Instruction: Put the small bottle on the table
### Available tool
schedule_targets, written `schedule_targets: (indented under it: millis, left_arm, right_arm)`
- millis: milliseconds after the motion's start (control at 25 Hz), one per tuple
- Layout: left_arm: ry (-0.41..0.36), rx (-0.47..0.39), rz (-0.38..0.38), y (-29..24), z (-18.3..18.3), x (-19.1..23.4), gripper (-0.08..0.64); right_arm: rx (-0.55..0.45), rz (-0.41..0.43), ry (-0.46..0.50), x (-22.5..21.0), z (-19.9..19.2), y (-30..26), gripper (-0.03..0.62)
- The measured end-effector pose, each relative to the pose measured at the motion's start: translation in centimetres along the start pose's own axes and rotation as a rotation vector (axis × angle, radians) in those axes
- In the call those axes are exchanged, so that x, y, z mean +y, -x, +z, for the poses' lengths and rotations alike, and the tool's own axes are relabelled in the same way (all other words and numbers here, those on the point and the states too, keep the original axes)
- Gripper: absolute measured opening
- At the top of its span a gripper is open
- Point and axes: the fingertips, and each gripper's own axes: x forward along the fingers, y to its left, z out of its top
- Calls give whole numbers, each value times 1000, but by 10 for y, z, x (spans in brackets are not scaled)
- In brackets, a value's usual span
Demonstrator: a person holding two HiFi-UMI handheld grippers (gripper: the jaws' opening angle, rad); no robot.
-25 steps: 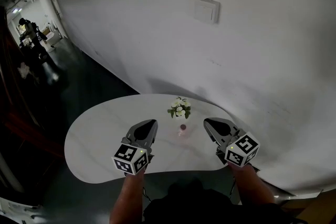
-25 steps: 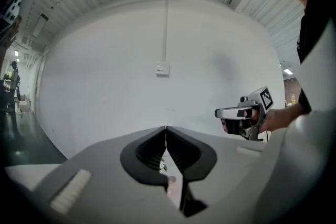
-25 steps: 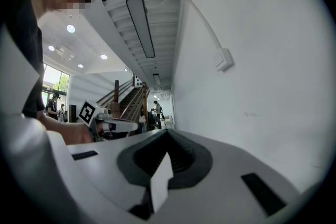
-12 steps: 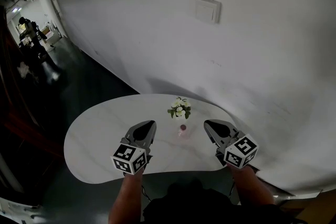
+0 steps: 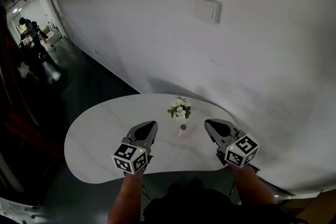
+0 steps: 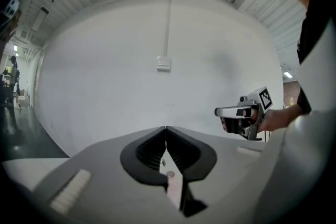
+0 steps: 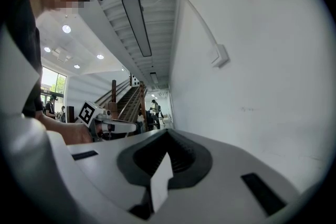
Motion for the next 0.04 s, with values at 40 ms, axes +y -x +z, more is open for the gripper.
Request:
schedule_targets:
  millis: [40]
  left_arm:
    - [2,2,-2,0,-1,0,14]
  right_arm:
    - [-1,1,1,0,0,0,11]
